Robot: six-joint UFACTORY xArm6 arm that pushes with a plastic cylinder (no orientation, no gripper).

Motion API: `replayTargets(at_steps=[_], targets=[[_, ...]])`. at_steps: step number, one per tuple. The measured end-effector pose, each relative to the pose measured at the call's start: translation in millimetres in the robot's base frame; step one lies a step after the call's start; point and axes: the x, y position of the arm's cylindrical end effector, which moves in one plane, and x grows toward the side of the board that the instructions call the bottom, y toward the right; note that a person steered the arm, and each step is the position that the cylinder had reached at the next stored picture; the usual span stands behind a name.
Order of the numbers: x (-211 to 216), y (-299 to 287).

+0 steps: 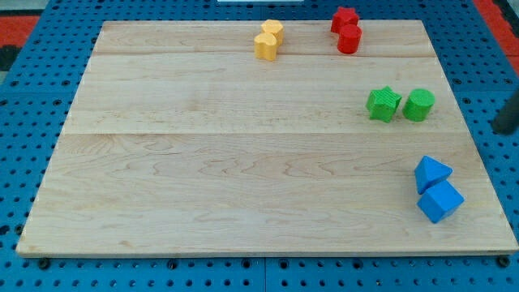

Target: Separate the red blocks from each other

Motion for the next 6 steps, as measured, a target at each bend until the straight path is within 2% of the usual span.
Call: replayTargets(at_steps=[1,2,3,5,6], targets=[[-130,-11],[-215,-42],[-217,-54],[-216,-186],[-202,-200]])
